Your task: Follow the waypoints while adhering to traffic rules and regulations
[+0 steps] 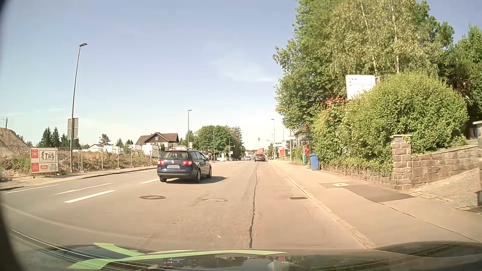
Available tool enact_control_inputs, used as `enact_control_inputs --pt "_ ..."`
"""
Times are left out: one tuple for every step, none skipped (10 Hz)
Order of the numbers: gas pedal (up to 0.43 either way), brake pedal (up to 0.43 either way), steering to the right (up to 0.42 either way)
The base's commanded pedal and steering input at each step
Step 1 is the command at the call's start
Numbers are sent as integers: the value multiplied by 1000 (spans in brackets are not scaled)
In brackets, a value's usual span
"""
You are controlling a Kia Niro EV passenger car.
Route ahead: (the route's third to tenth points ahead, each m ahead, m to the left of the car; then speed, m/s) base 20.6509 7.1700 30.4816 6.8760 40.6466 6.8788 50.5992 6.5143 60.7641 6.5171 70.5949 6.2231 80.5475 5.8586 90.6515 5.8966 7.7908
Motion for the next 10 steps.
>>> enact_control_inputs --pt "20 0 -7" --pt "20 0 -7" --pt "20 0 -7" --pt "20 0 -7" --pt "20 0 -6" --pt "8 0 -4" --pt "0 0 -1" --pt "0 0 -1" --pt "0 0 0" --pt "0 0 0"
